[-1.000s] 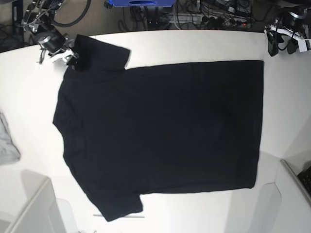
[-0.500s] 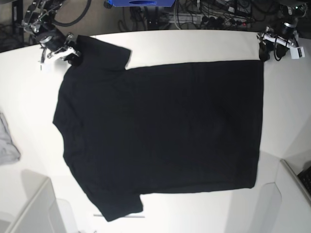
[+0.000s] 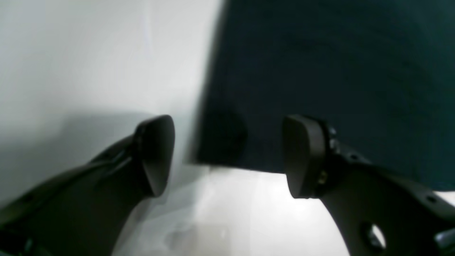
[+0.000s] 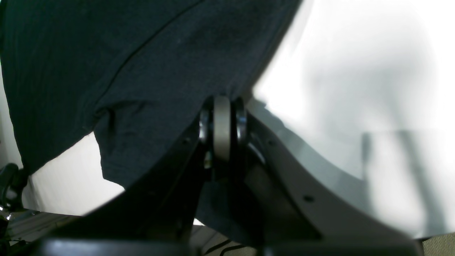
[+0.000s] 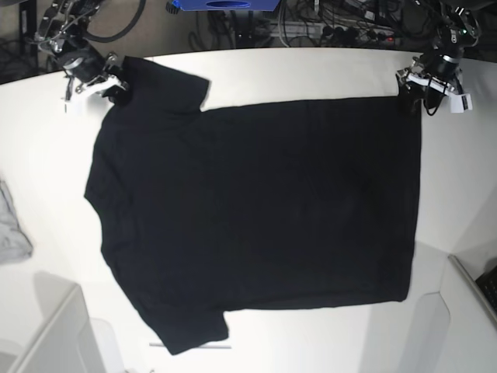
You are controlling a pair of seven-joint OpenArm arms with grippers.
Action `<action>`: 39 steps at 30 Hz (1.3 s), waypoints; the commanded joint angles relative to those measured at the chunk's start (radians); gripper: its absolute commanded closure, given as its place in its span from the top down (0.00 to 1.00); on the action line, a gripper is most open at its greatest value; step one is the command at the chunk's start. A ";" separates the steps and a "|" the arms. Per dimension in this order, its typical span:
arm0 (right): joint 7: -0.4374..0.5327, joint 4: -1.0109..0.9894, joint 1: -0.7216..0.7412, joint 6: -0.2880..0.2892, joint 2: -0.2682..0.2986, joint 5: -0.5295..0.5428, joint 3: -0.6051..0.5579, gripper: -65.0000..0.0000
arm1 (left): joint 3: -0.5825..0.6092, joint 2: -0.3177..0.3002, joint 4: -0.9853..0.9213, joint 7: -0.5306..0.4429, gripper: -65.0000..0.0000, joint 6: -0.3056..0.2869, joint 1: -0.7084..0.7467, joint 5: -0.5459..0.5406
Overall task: Fold the T-shirt properly
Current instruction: 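Lower both grippers onto the shirt's shoulder corners and close them, then lift the shoulder corners with both grippers and pull them apart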
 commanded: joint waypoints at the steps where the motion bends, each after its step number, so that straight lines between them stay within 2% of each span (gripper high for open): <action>1: -0.033 0.001 -0.009 -0.015 0.004 -0.038 0.000 0.00 | 0.002 -0.007 0.011 0.006 0.70 0.000 0.008 0.001; 10: -0.032 0.001 -0.010 -0.015 0.004 -0.040 0.000 0.00 | 0.028 0.013 -0.015 0.006 0.69 0.000 -0.012 0.001; 21: -0.032 0.001 -0.010 -0.015 0.004 -0.040 0.000 0.00 | 0.028 0.011 -0.081 0.006 0.14 0.000 -0.039 -0.002; 23: -0.030 0.001 -0.010 -0.015 0.004 -0.040 0.000 0.00 | 0.029 0.011 -0.078 0.006 0.01 0.000 -0.039 0.000; 31: -0.029 0.044 -0.027 -0.015 0.004 -0.040 0.007 0.00 | 0.025 0.004 -0.068 0.006 0.00 0.000 -0.032 0.000; 39: -0.029 0.111 -0.073 -0.015 0.004 -0.040 0.007 0.00 | 0.020 0.008 0.064 0.006 0.00 0.000 0.050 0.001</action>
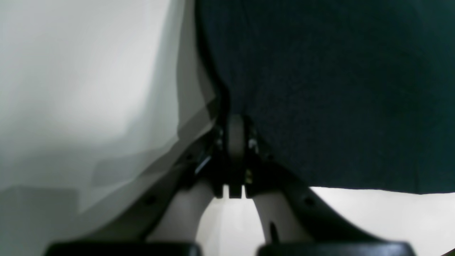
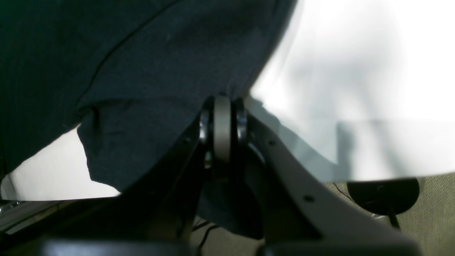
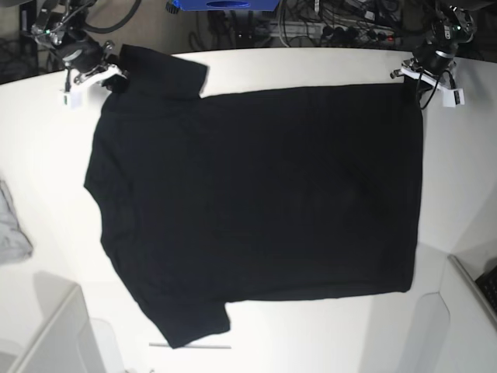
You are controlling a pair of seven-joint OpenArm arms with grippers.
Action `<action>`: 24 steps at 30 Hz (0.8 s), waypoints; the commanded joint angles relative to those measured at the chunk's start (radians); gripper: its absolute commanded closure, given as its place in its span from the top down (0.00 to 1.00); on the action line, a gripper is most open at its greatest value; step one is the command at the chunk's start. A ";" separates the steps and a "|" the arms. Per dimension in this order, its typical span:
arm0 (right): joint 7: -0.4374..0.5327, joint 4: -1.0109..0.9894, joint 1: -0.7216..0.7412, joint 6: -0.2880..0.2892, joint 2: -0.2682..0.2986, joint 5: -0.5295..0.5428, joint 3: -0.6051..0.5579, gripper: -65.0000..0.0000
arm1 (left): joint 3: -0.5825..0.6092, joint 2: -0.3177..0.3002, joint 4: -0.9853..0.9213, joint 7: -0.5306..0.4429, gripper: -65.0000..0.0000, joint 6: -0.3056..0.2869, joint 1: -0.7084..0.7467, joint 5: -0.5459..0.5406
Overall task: Fold the T-shirt properly
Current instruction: 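Lift the shoulder corners with both grippers and pull them apart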
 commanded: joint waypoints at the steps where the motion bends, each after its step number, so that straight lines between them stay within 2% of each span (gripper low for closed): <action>1: 0.003 0.023 -0.012 0.000 0.007 0.006 0.006 0.00 | -0.006 -0.008 0.036 -0.014 0.00 -0.004 0.016 -0.018; 15: -0.005 0.182 -0.098 0.000 0.002 0.007 0.006 0.00 | -0.007 -0.005 0.212 -0.016 0.00 -0.004 0.171 -0.026; 24: -0.007 0.199 -0.061 -0.007 0.007 0.007 -0.002 0.00 | -0.007 -0.004 0.284 -0.016 0.00 -0.002 0.159 -0.027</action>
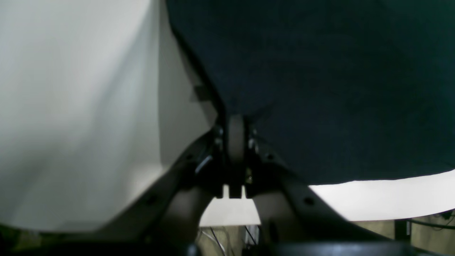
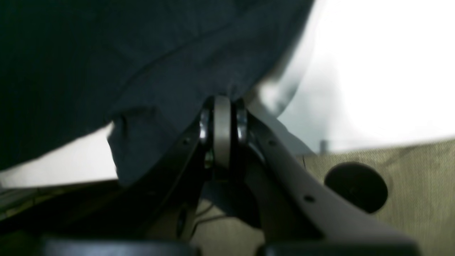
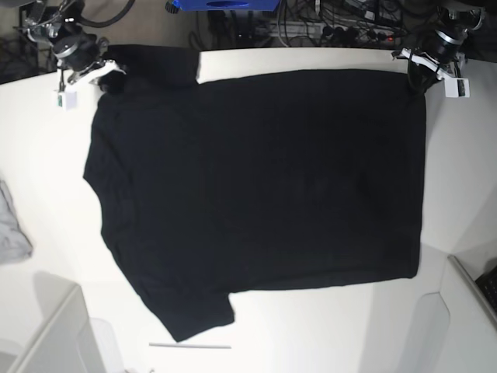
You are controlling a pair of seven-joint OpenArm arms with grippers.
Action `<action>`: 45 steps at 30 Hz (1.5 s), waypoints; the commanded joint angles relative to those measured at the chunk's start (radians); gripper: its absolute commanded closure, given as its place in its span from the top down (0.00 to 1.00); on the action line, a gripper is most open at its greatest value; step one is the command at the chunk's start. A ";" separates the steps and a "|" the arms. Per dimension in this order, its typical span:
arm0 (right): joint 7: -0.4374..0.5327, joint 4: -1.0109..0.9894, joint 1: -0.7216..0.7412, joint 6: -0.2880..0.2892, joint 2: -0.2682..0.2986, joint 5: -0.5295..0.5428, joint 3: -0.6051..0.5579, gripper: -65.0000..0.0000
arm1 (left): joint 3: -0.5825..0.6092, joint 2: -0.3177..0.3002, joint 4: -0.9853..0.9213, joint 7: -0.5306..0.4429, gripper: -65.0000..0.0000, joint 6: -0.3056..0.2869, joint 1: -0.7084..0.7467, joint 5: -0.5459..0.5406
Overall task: Fold the T-shirt properly
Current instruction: 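Lift the shoulder corners with both grippers and pull them apart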
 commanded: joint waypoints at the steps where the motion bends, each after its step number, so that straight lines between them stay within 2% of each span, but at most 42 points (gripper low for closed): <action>1: 0.015 0.018 0.004 0.001 0.012 0.015 0.003 0.00 | -0.007 -0.010 0.021 -0.015 0.00 -0.002 -0.005 -0.018; 3: 0.015 0.018 0.018 0.001 0.012 0.015 0.001 0.00 | -0.007 -0.010 0.021 -0.015 0.00 0.004 -0.014 -0.018; 7: -0.008 0.018 0.052 0.000 0.012 0.015 0.001 0.00 | 0.001 -0.010 0.029 -0.015 0.00 0.061 -0.036 -0.018; 10: -0.069 0.018 0.099 0.000 0.012 0.015 0.009 0.00 | 0.004 -0.010 0.029 -0.015 0.00 0.066 -0.054 -0.020; 18: -0.146 0.018 0.199 -0.002 0.012 0.012 0.009 0.00 | 0.001 -0.010 0.023 -0.015 0.00 0.069 -0.082 -0.020; 20: -0.161 0.018 0.220 -0.005 0.012 0.012 0.007 0.00 | 0.002 -0.010 0.023 -0.015 0.00 0.098 -0.091 -0.020; 22: -0.166 0.018 0.236 -0.040 0.013 0.012 0.001 0.00 | 0.002 -0.010 0.023 -0.015 0.00 0.124 -0.094 -0.020; 25: -0.174 0.017 0.265 -0.065 0.013 0.012 0.000 0.00 | 0.004 -0.010 0.020 -0.015 0.00 0.130 -0.114 -0.035; 27: -0.183 0.017 0.286 -0.068 0.013 0.012 0.000 0.00 | 0.001 -0.010 0.018 -0.010 0.00 0.132 -0.120 -0.066; 30: -0.204 0.015 0.317 -0.069 0.013 0.012 0.000 0.00 | -0.007 -0.012 0.018 0.065 0.00 0.165 -0.148 -0.101; 33: -0.220 0.012 0.346 -0.069 0.013 0.012 0.000 0.00 | -0.007 -0.010 0.018 0.111 0.00 0.174 -0.180 -0.104; 39: -0.226 0.006 0.388 -0.080 0.013 0.010 0.000 0.00 | -0.007 -0.010 0.018 0.113 0.00 0.240 -0.200 -0.107; 42: -0.226 -0.025 0.411 -0.106 0.013 0.010 -0.002 0.00 | -0.007 -0.010 0.018 0.111 0.00 0.244 -0.203 -0.107; 45: -0.226 -0.065 0.435 -0.108 0.013 0.010 -0.002 0.00 | -0.007 -0.010 0.018 0.113 0.00 0.245 -0.218 -0.106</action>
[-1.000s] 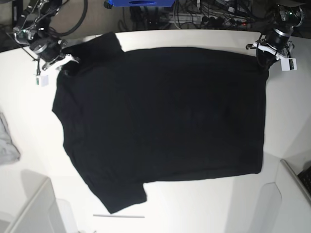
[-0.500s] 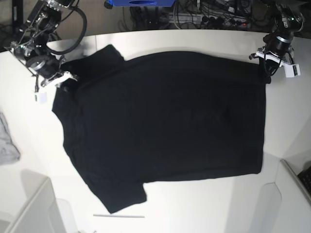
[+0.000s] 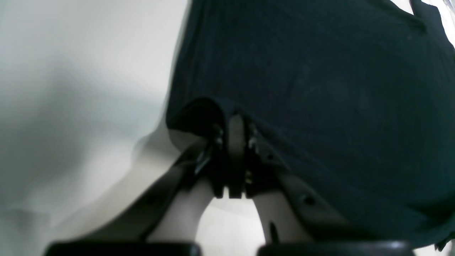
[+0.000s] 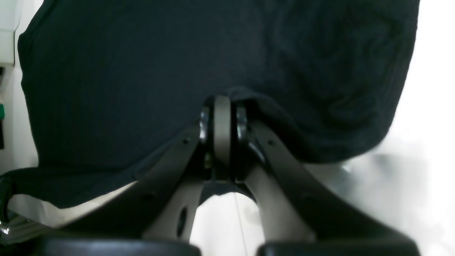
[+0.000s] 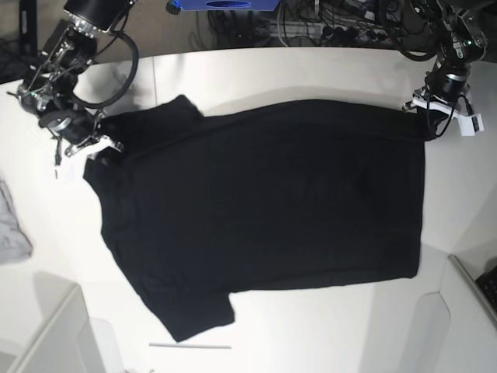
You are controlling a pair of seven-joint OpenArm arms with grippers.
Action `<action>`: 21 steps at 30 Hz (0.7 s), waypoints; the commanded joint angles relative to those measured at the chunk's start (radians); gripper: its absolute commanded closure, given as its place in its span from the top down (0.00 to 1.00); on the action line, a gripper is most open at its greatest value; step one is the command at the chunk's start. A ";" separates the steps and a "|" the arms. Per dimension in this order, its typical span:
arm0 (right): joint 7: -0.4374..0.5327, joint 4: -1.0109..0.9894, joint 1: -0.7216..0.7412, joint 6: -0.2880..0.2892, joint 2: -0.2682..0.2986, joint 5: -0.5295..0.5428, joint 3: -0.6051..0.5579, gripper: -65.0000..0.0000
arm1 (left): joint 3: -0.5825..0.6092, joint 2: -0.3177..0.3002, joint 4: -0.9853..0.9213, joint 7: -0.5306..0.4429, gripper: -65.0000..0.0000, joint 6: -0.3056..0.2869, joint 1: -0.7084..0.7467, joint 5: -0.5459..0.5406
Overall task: Fold the T-shirt properly
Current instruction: 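Lift the shoulder corners with both grippers and pull them apart, then hold the shoulders raised and drag the shirt toward the robot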
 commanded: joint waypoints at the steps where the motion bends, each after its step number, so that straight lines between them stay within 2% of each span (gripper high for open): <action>1: 0.014 0.003 0.022 -0.002 0.013 0.023 0.000 0.00 | -0.005 -0.011 0.017 -0.022 0.00 0.007 -0.002 -0.014; 5: 0.025 -0.040 0.048 -0.005 0.045 0.023 -0.054 0.00 | -0.004 -0.011 0.017 -0.027 0.00 0.058 -0.012 -0.017; 11: 0.091 -0.101 0.080 -0.072 0.062 0.024 -0.140 0.00 | -0.004 -0.011 -0.018 -0.022 0.00 0.063 -0.055 -0.015; 21: 0.103 -0.158 0.131 -0.077 0.064 0.024 -0.155 0.00 | -0.004 -0.011 -0.058 -0.020 0.00 0.064 -0.089 -0.007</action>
